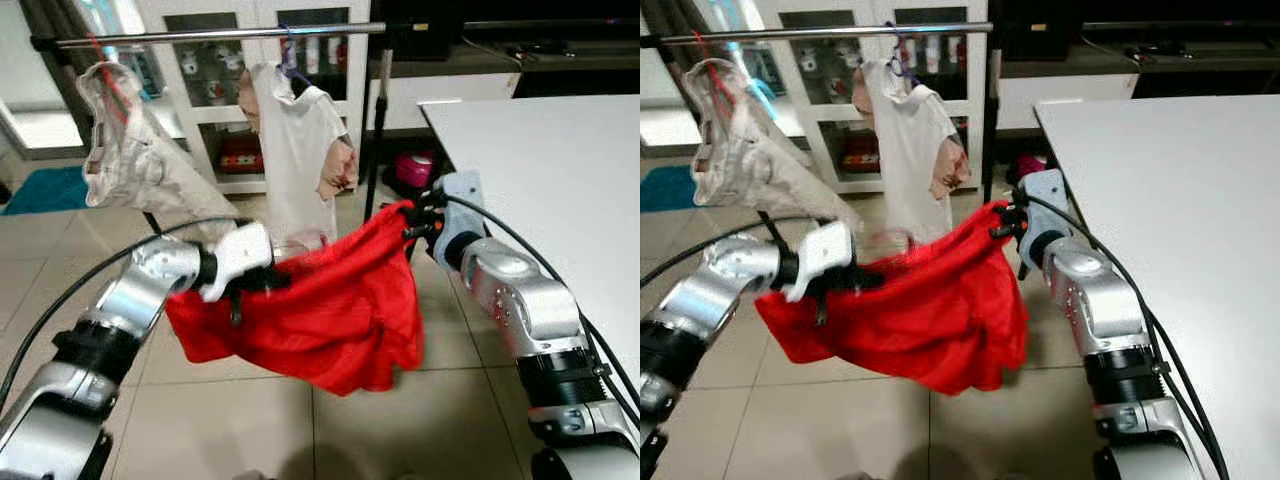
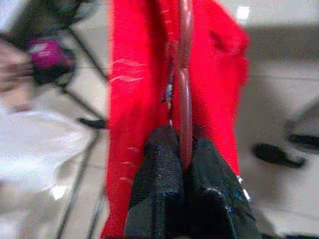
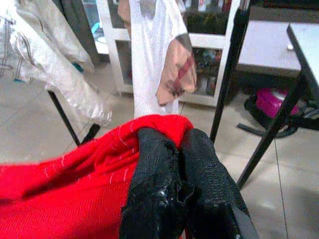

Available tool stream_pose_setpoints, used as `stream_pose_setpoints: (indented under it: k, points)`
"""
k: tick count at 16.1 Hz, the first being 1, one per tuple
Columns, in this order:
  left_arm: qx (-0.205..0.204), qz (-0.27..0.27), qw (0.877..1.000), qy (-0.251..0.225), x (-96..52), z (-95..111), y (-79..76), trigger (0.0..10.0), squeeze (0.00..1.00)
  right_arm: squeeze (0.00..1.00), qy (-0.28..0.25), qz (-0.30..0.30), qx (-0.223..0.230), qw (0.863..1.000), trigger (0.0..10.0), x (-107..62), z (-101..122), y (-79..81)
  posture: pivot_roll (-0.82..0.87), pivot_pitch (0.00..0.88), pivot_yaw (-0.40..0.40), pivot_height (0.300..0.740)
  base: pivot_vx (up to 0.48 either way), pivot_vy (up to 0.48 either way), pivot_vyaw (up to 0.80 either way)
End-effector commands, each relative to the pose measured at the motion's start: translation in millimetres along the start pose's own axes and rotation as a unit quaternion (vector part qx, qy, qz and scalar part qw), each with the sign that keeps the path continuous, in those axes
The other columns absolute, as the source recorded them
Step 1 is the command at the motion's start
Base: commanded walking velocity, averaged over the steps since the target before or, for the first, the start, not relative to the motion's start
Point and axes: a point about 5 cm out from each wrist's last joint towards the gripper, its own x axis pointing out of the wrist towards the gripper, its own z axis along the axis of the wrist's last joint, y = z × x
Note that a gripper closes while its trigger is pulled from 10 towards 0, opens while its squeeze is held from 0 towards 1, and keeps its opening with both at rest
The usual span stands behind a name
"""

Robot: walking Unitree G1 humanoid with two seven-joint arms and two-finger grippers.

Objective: Hang hanger

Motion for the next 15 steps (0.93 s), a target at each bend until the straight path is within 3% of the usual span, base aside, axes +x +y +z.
stream_pose_setpoints:
  k: [1, 2, 3, 4, 6, 7, 8, 9, 10, 11, 12, 14, 15]
  points:
    - [-0.008, 0.056, 0.998, 0.02, -10.7, -5, 14.0, 0.0, 0.0, 0.0, -0.029, -0.032, -0.018, 0.999, 0.0, -7.0, 15, -15.8, -0.14, 0.0, 0.068, 0.74, 0.0, 0.0, 0.0]
    - [-0.014, 0.065, 0.997, 0.025, -13.4, -4, 19.2, 0.0, 0.0, 0.0, 0.028, 0.024, -0.043, 0.998, 0.0, -9.9, -7, -4.2, -0.14, 0.0, 0.071, 0.74, 0.0, 0.0, 0.0]
    - [-0.019, 0.028, 0.999, 0.037, -13.8, -7, 13.8, 0.0, 0.0, 0.0, 0.046, 0.032, -0.046, 0.997, 0.0, -12.3, -17, -1.7, -0.13, 0.0, 0.072, 0.74, 0.0, 0.0, 0.0]
    - [-0.027, -0.06, 0.996, 0.065, -15.0, -15, -2.6, 0.0, 0.0, 0.0, 0.037, 0.018, -0.04, 0.998, 0.0, -13.0, -16, -5.0, -0.13, 0.0, 0.072, 0.74, 0.0, 0.0, 0.0]
    - [-0.032, -0.157, 0.981, 0.11, -19.4, -26, -20.0, 0.0, 0.0, 0.0, 0.019, 0.002, -0.036, 0.999, 0.0, -12.7, -10, -10.1, -0.14, 0.0, 0.08, 0.74, 0.0, 0.0, 0.0]
    - [-0.015, -0.141, 0.983, 0.113, -18.6, -25, -13.9, 0.0, 0.0, 0.0, 0.003, -0.008, -0.037, 0.999, 0.0, -12.1, -4, -13.4, -0.14, 0.0, 0.08, 0.74, 0.0, 0.0, 0.0]
    - [0.003, -0.056, 0.994, 0.094, -15.1, -16, 6.9, 0.0, 0.0, 0.0, -0.017, -0.019, -0.036, 0.999, 0.0, -12.0, 3, -16.7, -0.14, 0.0, 0.081, 0.74, 0.0, 0.0, 0.0]
    - [0.019, 0.05, 0.996, 0.064, -15.0, -3, 30.6, 0.0, 0.0, 0.0, -0.028, -0.029, -0.034, 0.999, 0.0, -11.9, 6, -18.3, -0.14, 0.0, 0.08, 0.74, 0.0, 0.0, 0.0]
    - [0.009, 0.097, 0.994, 0.047, -16.3, 3, 40.5, 0.0, 0.0, 0.0, -0.021, -0.023, -0.035, 0.999, 0.0, -12.0, 4, -16.5, -0.14, 0.0, 0.08, 0.74, 0.0, 0.0, 0.0]
    - [-0.005, 0.077, 0.996, 0.045, -15.8, 4, 37.1, 0.0, 0.0, 0.0, 0.005, 0.004, -0.038, 0.999, 0.0, -13.1, -8, -6.9, -0.14, 0.0, 0.081, 0.74, 0.0, 0.0, 0.0]
    - [-0.009, 0.004, 0.997, 0.073, -13.8, -7, 20.5, 0.0, 0.0, 0.0, 0.014, 0.017, -0.039, 0.999, 0.0, -13.7, -13, -2.1, -0.14, 0.0, 0.083, 0.74, 0.0, 0.0, 0.0]
    - [-0.032, -0.133, 0.983, 0.123, -14.6, -28, -11.7, 0.0, 0.0, 0.0, 0.016, 0.024, -0.04, 0.999, 0.0, -13.9, -16, 1.6, -0.14, 0.0, 0.085, 0.74, 0.0, 0.0, 0.0]
    - [-0.032, -0.143, 0.981, 0.124, -14.4, -29, -13.3, 0.0, 0.0, 0.0, 0.014, 0.023, -0.041, 0.999, 0.0, -13.5, -14, 0.9, -0.14, 0.0, 0.084, 0.74, 0.0, 0.0, 0.0]
